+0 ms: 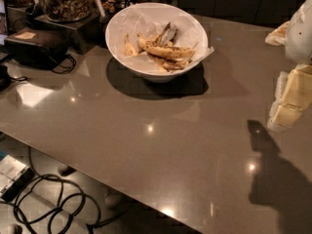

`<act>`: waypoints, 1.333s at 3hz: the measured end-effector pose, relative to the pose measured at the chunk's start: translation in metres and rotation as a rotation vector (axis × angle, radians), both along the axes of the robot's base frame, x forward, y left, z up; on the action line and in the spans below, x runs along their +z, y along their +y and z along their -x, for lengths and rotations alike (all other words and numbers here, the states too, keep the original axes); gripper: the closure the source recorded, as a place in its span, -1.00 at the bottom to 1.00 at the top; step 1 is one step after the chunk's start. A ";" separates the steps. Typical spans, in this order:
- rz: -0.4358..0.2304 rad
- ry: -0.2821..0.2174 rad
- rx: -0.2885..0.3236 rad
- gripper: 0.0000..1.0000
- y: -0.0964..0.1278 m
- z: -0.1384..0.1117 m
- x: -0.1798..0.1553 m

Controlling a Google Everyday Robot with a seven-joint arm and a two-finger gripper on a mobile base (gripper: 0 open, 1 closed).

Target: Pick banana from white bowl

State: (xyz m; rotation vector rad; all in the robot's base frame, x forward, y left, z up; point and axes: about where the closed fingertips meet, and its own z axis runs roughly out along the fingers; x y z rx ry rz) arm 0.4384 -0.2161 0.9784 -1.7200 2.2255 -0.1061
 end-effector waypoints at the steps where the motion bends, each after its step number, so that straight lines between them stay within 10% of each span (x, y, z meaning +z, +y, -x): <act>1: 0.000 0.000 0.000 -1.00 0.000 0.000 0.000; 4: 0.095 0.007 0.022 -1.00 0.053 -0.105 0.026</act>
Offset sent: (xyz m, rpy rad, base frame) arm 0.0443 0.0343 0.0146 -0.0763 0.0166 -0.0284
